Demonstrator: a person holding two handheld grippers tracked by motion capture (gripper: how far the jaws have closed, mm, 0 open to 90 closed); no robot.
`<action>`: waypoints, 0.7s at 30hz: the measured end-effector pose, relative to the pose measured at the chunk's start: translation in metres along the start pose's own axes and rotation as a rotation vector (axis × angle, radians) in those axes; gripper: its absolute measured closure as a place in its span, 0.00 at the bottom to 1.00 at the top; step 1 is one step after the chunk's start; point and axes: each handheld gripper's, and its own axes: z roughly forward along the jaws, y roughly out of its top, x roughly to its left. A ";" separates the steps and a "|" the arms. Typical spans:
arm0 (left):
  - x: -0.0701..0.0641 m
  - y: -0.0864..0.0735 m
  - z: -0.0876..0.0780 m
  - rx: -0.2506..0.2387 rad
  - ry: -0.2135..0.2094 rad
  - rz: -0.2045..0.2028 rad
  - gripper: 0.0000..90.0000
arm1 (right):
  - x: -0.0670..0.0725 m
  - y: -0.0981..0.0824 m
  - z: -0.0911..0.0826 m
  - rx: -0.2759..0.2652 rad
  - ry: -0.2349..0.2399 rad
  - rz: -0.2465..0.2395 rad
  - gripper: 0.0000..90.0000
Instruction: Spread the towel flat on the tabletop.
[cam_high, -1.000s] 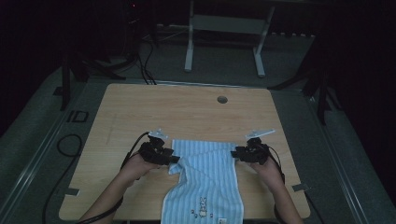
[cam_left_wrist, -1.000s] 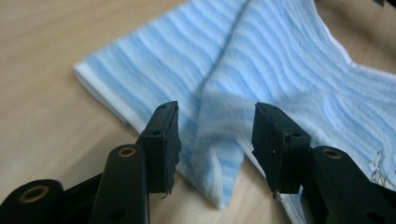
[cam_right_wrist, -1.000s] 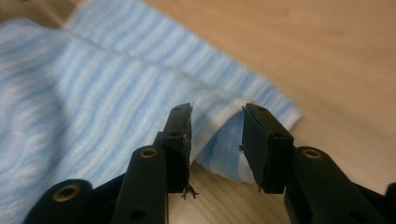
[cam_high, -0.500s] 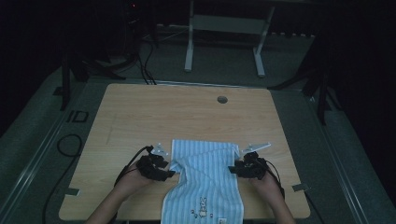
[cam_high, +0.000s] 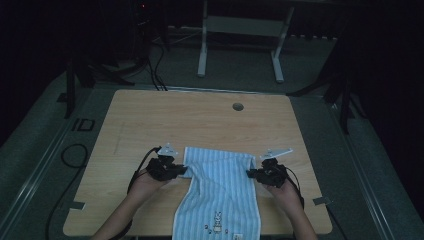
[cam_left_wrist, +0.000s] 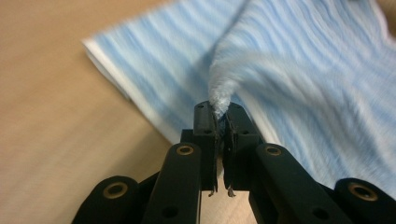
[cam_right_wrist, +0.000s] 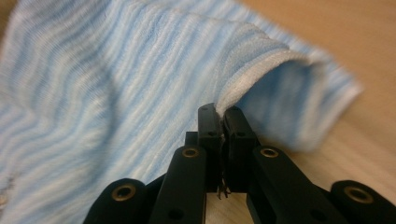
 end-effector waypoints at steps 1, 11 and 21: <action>0.000 0.001 -0.005 -0.016 0.004 0.001 0.95 | 0.004 0.002 -0.014 -0.041 0.008 -0.014 0.97; -0.006 -0.026 -0.018 0.133 -0.195 0.031 0.94 | 0.044 -0.039 -0.042 0.032 0.104 -0.078 0.96; -0.005 -0.054 0.003 0.243 -0.266 0.007 0.89 | 0.055 -0.082 -0.014 0.123 0.170 0.000 0.85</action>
